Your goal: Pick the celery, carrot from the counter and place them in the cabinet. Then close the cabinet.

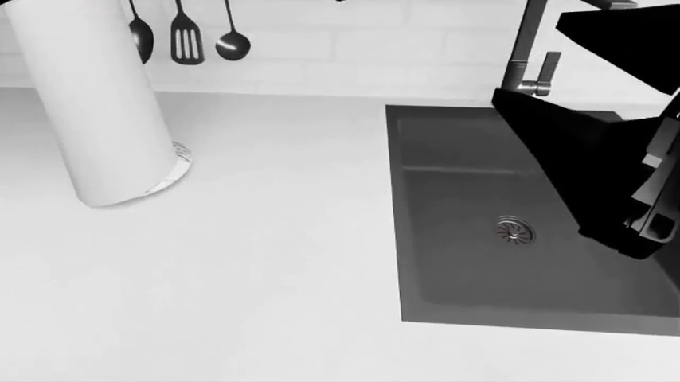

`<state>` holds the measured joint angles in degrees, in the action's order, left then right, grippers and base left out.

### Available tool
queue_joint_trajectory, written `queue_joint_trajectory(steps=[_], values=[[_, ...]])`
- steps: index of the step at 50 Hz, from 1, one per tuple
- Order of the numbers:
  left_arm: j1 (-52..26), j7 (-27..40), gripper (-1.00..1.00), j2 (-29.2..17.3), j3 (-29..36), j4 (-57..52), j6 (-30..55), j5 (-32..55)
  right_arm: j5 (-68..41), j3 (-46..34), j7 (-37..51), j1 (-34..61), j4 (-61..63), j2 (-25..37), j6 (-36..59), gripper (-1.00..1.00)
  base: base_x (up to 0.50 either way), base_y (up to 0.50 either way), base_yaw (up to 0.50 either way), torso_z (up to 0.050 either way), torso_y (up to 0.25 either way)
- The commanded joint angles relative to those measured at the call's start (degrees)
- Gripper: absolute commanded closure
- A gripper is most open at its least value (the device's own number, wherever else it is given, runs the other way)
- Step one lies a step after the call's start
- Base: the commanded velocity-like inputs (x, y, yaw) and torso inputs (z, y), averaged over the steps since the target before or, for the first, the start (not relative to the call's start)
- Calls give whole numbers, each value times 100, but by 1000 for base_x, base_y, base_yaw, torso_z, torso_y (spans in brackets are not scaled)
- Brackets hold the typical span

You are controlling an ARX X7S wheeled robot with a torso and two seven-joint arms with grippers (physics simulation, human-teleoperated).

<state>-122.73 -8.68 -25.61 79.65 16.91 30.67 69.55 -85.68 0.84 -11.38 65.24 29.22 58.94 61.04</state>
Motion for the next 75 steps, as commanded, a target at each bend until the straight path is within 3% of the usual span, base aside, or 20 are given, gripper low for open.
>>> queue_joint_trajectory(steps=[1,20,35,59,75], values=[[226,230,-100,-352,-43,-719,-29,73,-41,-103,36,223,-52,-1,62,-100,0,0,0,-9,250],[909,939,-100,-1407,-153,-2415,-397,169,241,-399,321,768,-430,-100,196,-100,0,0,0,-2,57],[1627,1521,-100,-2299,-123,-3428,-806,66,359,-362,545,624,-539,-153,79,-100,5,-108,0,0,0],[1858,1764,-100,-2676,-165,-3788,-905,81,248,-378,599,635,-484,-111,100,-100,-125,-348,0,0,0],[1938,1820,-100,-2664,-197,-3852,-955,66,187,-385,648,659,-518,-125,85,-100,-60,-504,0,0,0]])
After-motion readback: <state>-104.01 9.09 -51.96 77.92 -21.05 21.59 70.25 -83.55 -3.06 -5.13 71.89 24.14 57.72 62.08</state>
